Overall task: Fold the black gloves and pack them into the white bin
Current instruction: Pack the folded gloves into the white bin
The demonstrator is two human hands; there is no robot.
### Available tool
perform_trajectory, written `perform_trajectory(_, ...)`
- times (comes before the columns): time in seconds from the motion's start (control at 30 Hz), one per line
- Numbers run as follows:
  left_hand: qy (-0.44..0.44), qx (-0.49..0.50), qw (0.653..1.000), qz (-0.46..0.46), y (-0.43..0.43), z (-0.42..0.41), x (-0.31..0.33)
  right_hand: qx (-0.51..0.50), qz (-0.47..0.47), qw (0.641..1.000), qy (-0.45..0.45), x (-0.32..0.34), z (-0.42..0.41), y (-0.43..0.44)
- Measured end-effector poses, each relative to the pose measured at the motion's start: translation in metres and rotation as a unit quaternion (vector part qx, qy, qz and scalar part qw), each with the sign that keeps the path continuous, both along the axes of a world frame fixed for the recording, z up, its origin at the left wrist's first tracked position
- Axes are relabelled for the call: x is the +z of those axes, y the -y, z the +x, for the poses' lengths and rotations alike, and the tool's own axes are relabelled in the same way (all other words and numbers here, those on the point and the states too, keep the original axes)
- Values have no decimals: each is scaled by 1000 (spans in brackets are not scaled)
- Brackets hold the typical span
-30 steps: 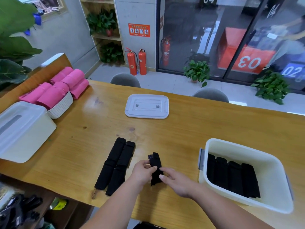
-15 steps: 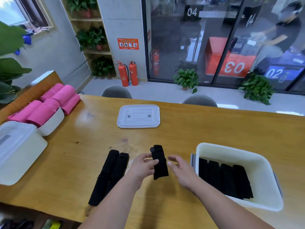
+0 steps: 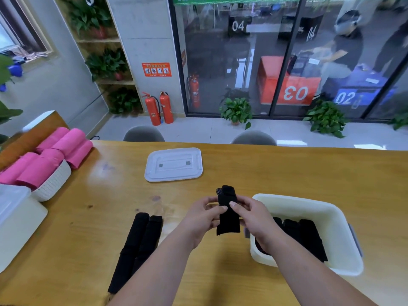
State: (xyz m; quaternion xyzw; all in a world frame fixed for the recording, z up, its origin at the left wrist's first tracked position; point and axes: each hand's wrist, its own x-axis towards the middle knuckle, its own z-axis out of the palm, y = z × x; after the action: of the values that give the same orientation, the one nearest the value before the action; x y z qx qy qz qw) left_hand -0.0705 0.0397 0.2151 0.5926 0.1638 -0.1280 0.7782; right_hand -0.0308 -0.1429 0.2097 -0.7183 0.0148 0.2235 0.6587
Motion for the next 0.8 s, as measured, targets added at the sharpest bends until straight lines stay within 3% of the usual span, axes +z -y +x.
perform_trajectory(0.3, 11, -75, 997, 13, 40, 21, -4, -45, 43, 998, -16, 6, 5, 54)
perform_trajectory(0.8, 0, -61, 978, 199, 68, 20, -48, -105, -56, 990, -74, -31, 5, 154)
